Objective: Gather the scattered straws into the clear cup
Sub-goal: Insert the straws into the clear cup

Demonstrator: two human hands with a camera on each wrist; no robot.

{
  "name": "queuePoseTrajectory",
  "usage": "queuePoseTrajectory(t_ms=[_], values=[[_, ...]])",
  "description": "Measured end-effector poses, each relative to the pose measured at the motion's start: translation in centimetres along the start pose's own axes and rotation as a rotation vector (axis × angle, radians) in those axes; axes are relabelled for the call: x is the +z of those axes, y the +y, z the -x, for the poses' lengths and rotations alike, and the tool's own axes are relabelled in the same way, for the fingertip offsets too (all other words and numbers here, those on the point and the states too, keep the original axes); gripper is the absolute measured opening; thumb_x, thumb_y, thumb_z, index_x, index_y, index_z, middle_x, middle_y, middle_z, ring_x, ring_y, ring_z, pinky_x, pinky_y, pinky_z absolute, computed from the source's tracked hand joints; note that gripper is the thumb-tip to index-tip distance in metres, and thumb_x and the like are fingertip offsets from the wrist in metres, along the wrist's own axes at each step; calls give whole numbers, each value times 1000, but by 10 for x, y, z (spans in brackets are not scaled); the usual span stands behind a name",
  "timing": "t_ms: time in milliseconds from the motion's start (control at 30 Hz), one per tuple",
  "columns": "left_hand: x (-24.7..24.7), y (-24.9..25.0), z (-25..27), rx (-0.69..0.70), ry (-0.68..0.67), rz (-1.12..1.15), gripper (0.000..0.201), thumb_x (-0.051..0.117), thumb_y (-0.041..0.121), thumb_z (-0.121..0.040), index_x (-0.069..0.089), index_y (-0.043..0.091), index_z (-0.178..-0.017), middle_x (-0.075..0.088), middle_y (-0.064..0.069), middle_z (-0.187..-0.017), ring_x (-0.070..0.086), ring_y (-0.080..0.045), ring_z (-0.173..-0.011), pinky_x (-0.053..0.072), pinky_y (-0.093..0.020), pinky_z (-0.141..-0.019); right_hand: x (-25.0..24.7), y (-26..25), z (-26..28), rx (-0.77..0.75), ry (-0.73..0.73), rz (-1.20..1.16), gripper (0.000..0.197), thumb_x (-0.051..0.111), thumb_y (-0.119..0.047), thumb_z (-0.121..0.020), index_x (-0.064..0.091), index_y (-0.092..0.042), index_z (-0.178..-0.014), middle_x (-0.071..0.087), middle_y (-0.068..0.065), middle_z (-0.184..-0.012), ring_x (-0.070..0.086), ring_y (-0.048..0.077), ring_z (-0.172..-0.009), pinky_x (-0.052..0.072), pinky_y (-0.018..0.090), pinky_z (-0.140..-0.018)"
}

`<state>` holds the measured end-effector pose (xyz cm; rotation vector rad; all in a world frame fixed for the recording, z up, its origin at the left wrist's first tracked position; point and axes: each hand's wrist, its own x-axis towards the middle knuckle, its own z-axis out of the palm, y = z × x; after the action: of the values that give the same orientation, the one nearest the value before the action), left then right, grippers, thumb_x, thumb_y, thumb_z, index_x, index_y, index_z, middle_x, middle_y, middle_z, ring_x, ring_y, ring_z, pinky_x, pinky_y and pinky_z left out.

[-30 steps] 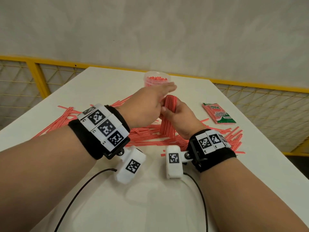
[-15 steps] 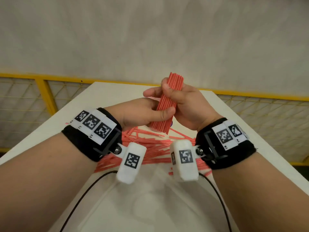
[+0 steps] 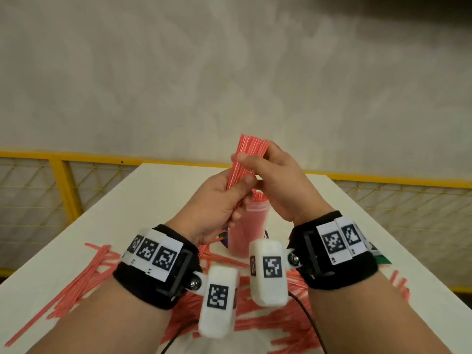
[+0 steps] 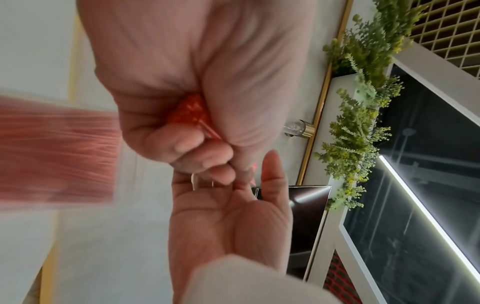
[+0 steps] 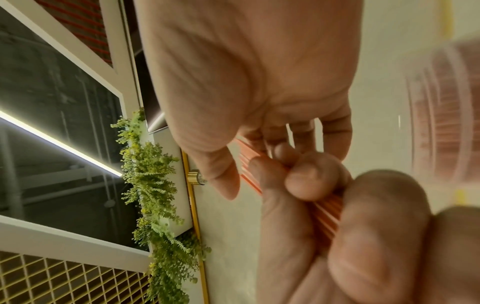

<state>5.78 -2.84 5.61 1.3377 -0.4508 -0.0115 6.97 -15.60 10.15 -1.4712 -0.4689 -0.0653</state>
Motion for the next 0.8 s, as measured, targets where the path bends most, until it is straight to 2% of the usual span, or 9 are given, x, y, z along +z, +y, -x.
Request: queuePoseTrajectory(t_ms=[100, 167, 233, 300, 367, 533, 667, 800], values=[[-4, -13, -2, 1, 57, -23, 12, 61, 42, -83, 68, 39, -74, 54, 3, -62, 37, -7, -40, 30, -18, -37, -10, 14, -8, -44, 116, 126, 32, 66, -15, -90, 56, -20, -120, 62, 11, -92, 63, 16, -77, 53, 28, -64], [-5, -21, -2, -13, 75, -41, 11, 63, 43, -82, 67, 40, -73, 56, 2, -63, 38, -7, -40, 31, -18, -36, -15, 21, -10, -72, 176, 181, 32, 68, -15, -88, 58, -24, -117, 59, 15, -85, 62, 15, -72, 52, 23, -60], [-4, -27, -3, -28, 101, -40, 9, 64, 44, -80, 67, 36, -76, 57, 1, -63, 39, -7, -39, 30, -18, -36, -19, 25, -10, -80, 192, 196, 29, 69, -12, -87, 61, -23, -113, 58, 15, -76, 62, 14, -64, 50, 20, -55], [-3, -30, -4, -35, 119, -24, 21, 64, 46, -78, 63, 27, -87, 58, 0, -64, 39, -7, -39, 30, -18, -36, -21, 25, -9, -75, 185, 180, 26, 69, -9, -87, 63, -21, -110, 62, 16, -72, 67, 16, -66, 52, 22, -55], [0, -32, -4, -40, 135, -34, 32, 62, 49, -78, 59, 20, -94, 59, 0, -64, 40, -7, -39, 31, -18, -36, -22, 24, -9, -67, 173, 159, 22, 69, -7, -86, 65, -21, -104, 68, 20, -76, 70, 21, -70, 55, 27, -56], [1, -32, -3, -53, 176, -100, 21, 55, 39, -94, 58, 18, -96, 63, -2, -66, 42, -9, -40, 33, -20, -38, -24, 24, -8, -48, 183, 189, 18, 70, -9, -86, 66, -24, -94, 71, 14, -74, 70, 20, -62, 53, 27, -52], [2, -28, -2, -34, 194, -111, 22, 53, 37, -96, 58, 16, -98, 66, -3, -66, 45, -11, -39, 34, -20, -37, -23, 23, -8, -50, 218, 187, 16, 70, -9, -86, 66, -18, -99, 71, 13, -73, 71, 22, -60, 54, 28, -52], [0, -23, -2, -24, 210, -170, 21, 52, 38, -97, 58, 18, -101, 70, -4, -71, 52, -14, -41, 40, -23, -37, -24, 22, -9, -81, 239, 160, 14, 70, -9, -86, 66, -19, -94, 72, 8, -70, 71, 22, -64, 55, 28, -53]])
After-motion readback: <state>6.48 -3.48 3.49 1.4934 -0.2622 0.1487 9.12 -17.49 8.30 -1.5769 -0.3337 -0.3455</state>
